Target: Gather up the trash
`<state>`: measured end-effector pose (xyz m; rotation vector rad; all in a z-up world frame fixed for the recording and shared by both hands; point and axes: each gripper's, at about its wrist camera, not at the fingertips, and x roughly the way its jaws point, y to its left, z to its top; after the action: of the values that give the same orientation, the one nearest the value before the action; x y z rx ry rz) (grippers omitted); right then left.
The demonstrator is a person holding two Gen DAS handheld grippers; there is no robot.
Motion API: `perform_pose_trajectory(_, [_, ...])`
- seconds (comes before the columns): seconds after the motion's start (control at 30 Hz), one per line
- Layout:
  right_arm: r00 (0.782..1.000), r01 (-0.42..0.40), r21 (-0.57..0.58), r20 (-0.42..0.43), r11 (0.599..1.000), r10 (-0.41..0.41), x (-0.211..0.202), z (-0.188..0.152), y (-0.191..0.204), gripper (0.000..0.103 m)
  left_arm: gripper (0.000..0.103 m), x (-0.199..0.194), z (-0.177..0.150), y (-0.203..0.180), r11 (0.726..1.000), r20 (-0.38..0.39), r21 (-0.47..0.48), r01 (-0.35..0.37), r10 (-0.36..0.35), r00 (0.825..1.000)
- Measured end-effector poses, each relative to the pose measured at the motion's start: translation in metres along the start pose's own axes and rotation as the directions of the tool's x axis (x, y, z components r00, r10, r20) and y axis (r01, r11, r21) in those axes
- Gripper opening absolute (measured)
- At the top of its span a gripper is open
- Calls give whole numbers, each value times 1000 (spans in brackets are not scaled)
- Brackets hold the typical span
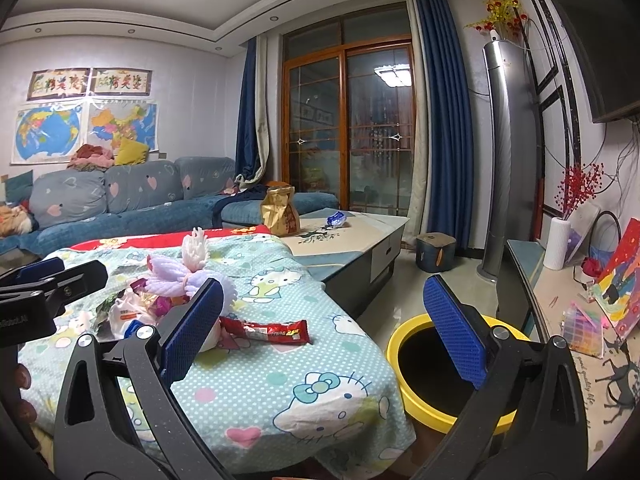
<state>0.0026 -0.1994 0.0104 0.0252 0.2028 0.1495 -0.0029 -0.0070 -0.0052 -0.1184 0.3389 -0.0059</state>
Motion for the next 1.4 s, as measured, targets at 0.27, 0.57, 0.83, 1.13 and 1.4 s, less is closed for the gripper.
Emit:
perform_pose_trajectory(0.27, [999, -25, -5, -41, 1000, 25, 6, -2, 0, 92, 97, 3, -2, 2, 1000, -9, -5, -2, 2, 1000])
perform_pose_trajectory(0.57, [991, -98, -17, -88, 995, 97, 17, 1, 5, 92, 97, 17, -3, 17, 1000, -28, -24, -8, 8, 1000])
perform_pose_trajectory(0.83, [968, -210, -18, -144, 978, 205, 45, 10, 21, 92, 97, 29, 8, 47, 995, -31, -82, -55, 52, 998])
perform_pose_trajectory(1.13, [939, -291, -19, -200, 957, 281, 82, 21, 44, 92, 97, 37, 21, 98, 976, -43, -144, -163, 159, 986])
perform_pose_trajectory(1.4, [910, -320, 16, -273, 947, 312, 117, 22, 52, 92, 97, 54, 13, 140, 981, -126, -114, -159, 145, 981])
